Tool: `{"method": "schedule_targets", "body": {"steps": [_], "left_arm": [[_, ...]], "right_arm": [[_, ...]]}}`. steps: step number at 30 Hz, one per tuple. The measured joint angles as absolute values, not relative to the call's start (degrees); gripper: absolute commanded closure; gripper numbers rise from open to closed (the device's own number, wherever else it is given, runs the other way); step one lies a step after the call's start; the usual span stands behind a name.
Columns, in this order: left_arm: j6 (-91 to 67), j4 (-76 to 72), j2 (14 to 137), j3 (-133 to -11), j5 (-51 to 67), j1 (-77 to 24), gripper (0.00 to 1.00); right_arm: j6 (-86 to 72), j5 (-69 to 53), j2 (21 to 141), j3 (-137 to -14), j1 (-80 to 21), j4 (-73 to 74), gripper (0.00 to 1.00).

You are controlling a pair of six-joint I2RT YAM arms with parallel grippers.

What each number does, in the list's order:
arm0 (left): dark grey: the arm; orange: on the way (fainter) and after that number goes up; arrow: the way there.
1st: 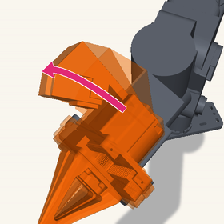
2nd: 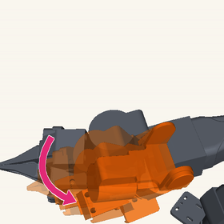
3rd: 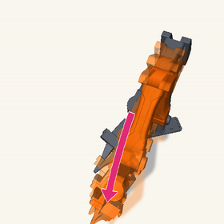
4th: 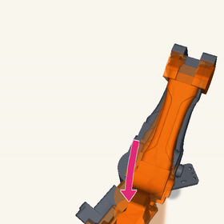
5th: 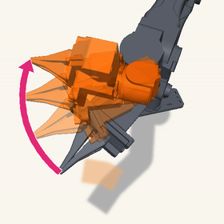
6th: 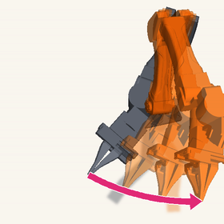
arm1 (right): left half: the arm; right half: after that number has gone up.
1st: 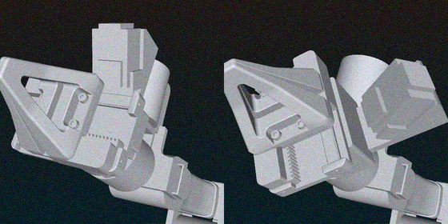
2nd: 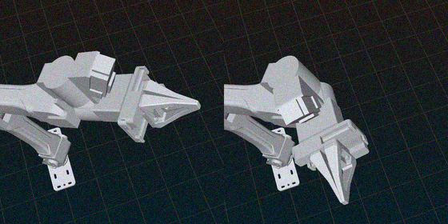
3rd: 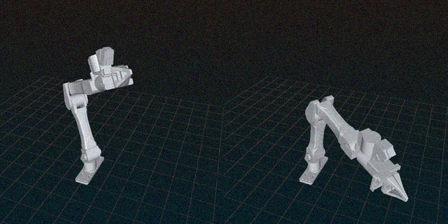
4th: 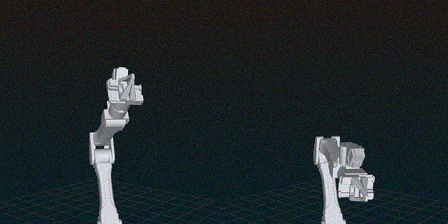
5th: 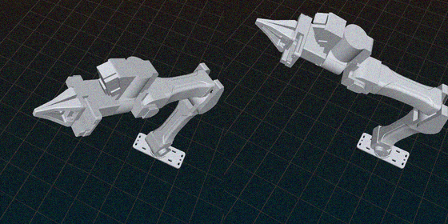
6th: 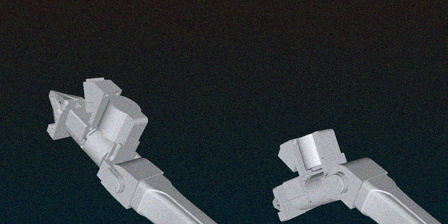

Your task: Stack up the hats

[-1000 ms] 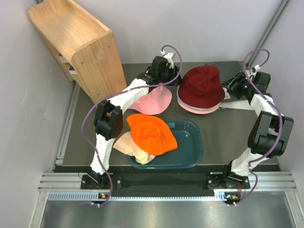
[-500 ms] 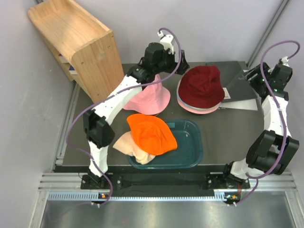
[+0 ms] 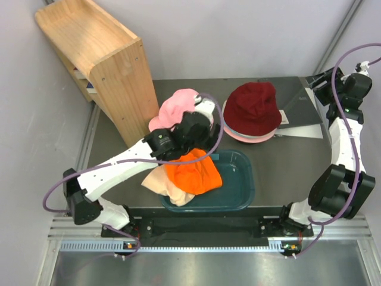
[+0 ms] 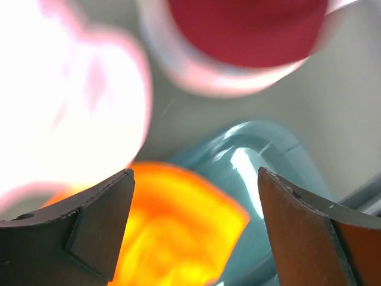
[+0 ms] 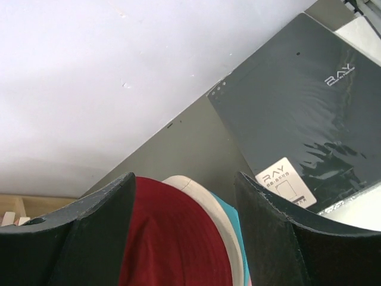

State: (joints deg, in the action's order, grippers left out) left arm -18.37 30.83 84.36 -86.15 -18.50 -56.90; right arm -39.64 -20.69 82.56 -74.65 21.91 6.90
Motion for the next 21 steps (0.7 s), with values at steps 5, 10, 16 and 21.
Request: {"method": "schedule_targets", "body": {"steps": [5,10,16,21], "left_arm": [[-34.5,46.78,78.52,-76.62,-30.61,-57.74,0.16],[-46.7,54.63,73.78,-71.18,-34.74,-57.82,0.27],[-55.22,58.11,72.69,-66.57,-35.24,-57.84,0.34],[-56.86,57.28,73.21,-64.05,-35.22,-57.84,0.42]], "right_arm": [[-40.14,-21.39,84.2,-75.44,21.47,6.55,0.34],[-40.23,-21.61,86.02,-77.47,20.32,6.81,0.34],[-40.14,-21.71,86.21,-78.54,18.5,6.81,0.34],[-40.07,-21.67,85.91,-78.35,18.0,6.92,0.34]]}}
